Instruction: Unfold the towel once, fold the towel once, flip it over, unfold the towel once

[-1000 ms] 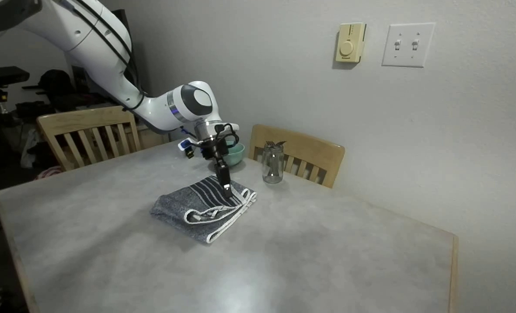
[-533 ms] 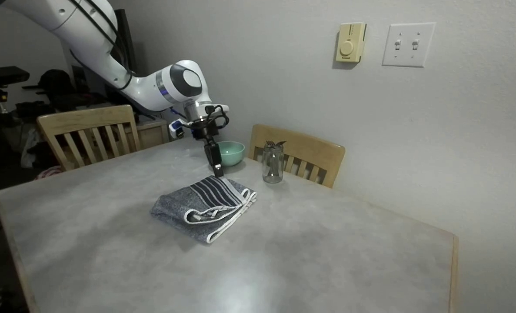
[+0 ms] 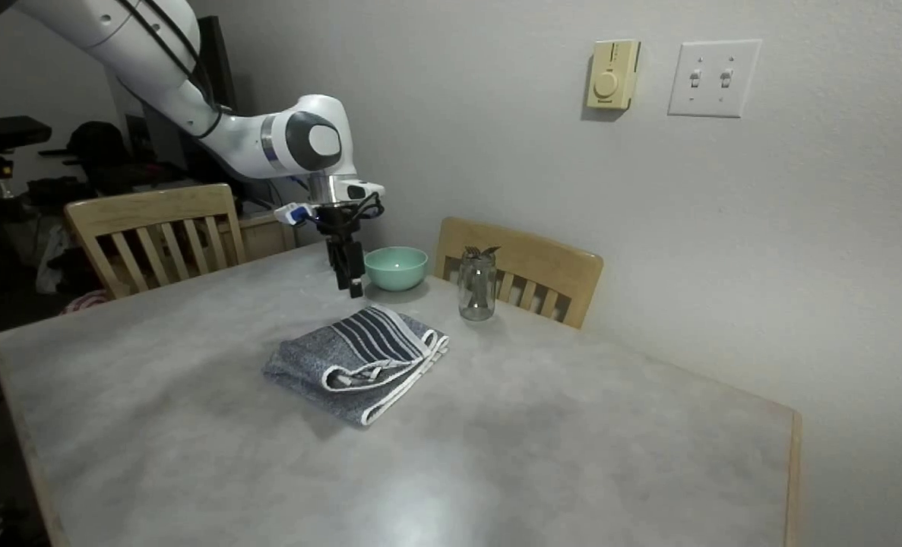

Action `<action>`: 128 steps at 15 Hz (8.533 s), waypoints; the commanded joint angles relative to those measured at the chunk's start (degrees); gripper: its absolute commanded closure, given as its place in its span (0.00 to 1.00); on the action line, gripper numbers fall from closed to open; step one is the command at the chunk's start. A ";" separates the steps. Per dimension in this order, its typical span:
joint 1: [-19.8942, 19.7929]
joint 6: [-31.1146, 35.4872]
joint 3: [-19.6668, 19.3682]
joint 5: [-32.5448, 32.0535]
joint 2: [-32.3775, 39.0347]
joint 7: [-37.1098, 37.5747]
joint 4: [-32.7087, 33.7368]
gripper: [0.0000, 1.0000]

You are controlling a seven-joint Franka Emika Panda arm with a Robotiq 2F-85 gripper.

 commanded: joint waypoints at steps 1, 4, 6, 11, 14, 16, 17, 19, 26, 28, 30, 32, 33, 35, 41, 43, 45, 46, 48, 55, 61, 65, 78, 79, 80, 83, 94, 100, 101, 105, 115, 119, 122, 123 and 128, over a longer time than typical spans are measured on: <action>-1.03 -1.53 0.83 3.80 -0.33 -3.70 -0.29 0.00; 0.89 -5.18 -2.16 2.55 0.52 1.76 0.44 0.00; 0.67 -7.99 -1.82 2.68 1.82 1.19 1.37 0.00; -1.10 -11.12 0.39 4.03 4.87 -6.14 1.68 0.00; -1.30 -11.34 0.31 3.75 6.35 -11.28 1.61 0.00; -1.04 -12.38 -0.01 3.04 6.92 -14.07 2.21 0.00; -1.03 -13.04 0.00 2.91 6.90 -15.30 2.56 0.25; -1.03 -14.25 -0.05 2.68 7.27 -17.27 3.57 0.34; -1.97 -13.51 1.39 2.95 6.74 -25.56 4.63 0.84; -2.29 -12.55 2.55 3.04 6.40 -29.59 5.06 0.97; -2.61 -12.14 3.93 3.15 6.37 -33.96 5.90 1.00; -2.83 -12.11 5.42 3.29 6.11 -38.33 6.55 0.97; -2.74 -12.21 5.90 3.11 5.70 -39.96 6.54 0.97; -2.85 -11.56 6.97 3.14 4.30 -43.21 5.75 0.98; -4.08 -7.35 8.56 3.38 -1.66 -49.50 0.62 0.98; -4.68 -5.68 8.50 3.32 -4.13 -50.36 -1.53 0.98; -5.60 -4.13 8.33 3.41 -6.58 -50.80 -3.90 0.98; -6.21 -3.35 8.33 3.59 -7.64 -51.17 -5.04 0.98; -7.62 -2.13 8.57 4.29 -9.70 -52.16 -7.60 0.98; -8.14 0.89 8.52 3.52 -15.39 -52.29 -14.07 0.98; -6.25 0.27 10.81 4.08 -15.29 -52.24 -10.86 0.98; -5.04 4.02 12.50 5.40 -18.25 -50.42 -11.22 0.98; -9.38 27.65 17.64 28.80 -33.58 -57.58 -29.44 0.98; -10.62 29.18 18.86 33.52 -33.84 -61.20 -31.10 0.98; -12.19 30.35 20.54 39.44 -33.69 -66.13 -32.46 0.98; -17.83 32.16 26.19 54.23 -33.90 -77.58 -36.67 0.98; -18.15 9.55 9.17 64.72 -32.79 -101.43 -52.28 0.98; -15.84 12.39 3.88 49.15 -30.75 -87.71 -52.45 0.98; -15.63 12.18 3.74 45.63 -30.31 -84.46 -51.56 0.98; -15.04 10.87 3.86 31.28 -28.70 -68.92 -46.98 0.98; -7.70 1.71 4.30 10.95 -23.80 -34.44 -30.91 0.15; -5.60 -6.35 4.87 9.38 -20.07 -29.05 -23.14 0.00; -4.49 -10.71 4.37 9.63 -16.79 -24.68 -18.68 0.00; -3.71 -11.08 3.39 8.93 -15.28 -20.25 -17.61 0.00; -2.58 -13.58 2.73 10.14 -7.32 -12.26 -12.02 0.00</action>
